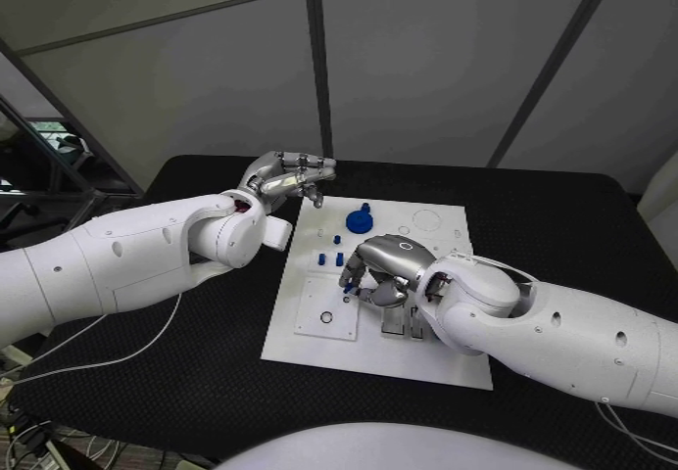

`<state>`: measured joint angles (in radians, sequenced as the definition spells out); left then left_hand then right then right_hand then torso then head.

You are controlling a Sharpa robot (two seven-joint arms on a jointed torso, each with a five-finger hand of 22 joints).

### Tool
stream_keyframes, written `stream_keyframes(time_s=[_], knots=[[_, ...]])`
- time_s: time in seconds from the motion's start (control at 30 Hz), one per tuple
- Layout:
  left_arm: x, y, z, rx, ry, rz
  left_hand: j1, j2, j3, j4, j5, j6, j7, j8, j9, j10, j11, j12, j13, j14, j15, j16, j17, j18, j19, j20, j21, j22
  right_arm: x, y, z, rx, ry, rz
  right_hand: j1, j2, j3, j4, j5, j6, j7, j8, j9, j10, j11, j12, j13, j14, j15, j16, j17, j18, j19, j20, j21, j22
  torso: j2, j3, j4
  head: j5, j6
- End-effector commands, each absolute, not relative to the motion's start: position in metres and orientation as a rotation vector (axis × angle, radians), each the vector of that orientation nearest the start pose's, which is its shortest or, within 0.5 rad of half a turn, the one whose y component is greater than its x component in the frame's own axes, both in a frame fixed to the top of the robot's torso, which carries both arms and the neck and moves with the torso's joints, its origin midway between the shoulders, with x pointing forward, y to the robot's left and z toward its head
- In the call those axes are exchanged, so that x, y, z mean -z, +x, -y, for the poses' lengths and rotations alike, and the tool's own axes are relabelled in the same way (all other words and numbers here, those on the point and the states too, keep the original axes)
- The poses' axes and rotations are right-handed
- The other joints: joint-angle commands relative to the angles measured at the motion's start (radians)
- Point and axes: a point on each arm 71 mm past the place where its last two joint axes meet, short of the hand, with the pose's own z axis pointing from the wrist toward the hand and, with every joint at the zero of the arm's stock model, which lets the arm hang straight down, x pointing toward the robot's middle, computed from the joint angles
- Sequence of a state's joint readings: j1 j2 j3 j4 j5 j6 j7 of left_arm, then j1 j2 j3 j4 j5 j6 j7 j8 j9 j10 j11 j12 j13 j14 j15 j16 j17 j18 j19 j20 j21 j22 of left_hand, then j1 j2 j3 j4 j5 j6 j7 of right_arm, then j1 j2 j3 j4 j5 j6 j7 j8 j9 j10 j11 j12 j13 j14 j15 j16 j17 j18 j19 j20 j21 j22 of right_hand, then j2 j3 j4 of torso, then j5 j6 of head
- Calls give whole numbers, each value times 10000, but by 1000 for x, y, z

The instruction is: Assemble the parts on the task board

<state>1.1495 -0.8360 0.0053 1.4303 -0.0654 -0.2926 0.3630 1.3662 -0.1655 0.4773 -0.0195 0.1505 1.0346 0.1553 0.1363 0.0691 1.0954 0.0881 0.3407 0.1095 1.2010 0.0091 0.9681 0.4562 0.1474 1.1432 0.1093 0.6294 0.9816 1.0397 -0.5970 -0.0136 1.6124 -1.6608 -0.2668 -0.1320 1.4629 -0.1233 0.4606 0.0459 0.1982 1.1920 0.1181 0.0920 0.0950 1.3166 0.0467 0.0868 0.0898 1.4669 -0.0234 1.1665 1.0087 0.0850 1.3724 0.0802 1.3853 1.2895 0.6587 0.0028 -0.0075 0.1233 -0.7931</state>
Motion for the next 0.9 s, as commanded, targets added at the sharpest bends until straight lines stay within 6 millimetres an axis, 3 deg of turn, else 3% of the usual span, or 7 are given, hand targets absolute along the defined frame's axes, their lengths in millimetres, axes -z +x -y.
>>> stream_keyframes(time_s=[0.03, 0.9], knots=[[193, 503, -232, 14808, -11152, -14193, 3, 101, -71, 13, 23, -1, 63, -8, -13, -75, 20, 41, 13, -56, 15, -6, -17, 352, -79, 8, -64, -9, 228, 412, 48, -9260, -4608, -16985, -58, 25, 12, -36, 53, -7, 56, 28, 10, 19, 28, -69, 9, 293, -58, 38, -33, -182, 53, -5, 53, 3, 2, 7, 0, 67, -42], [193, 504, -231, 14849, -11150, -14240, 7, 110, -89, 13, 24, -15, 67, -13, -15, -99, 26, 54, 17, -70, 19, -7, -29, 351, -83, 13, -78, -17, 237, 414, 46, -8799, -4956, -17507, -102, 32, 11, -36, 73, -15, 62, 16, 14, 17, 35, -87, 15, 283, -49, 43, -48, -180, 40, 2, 55, 1, -1, -3, -9, 191, -191]])
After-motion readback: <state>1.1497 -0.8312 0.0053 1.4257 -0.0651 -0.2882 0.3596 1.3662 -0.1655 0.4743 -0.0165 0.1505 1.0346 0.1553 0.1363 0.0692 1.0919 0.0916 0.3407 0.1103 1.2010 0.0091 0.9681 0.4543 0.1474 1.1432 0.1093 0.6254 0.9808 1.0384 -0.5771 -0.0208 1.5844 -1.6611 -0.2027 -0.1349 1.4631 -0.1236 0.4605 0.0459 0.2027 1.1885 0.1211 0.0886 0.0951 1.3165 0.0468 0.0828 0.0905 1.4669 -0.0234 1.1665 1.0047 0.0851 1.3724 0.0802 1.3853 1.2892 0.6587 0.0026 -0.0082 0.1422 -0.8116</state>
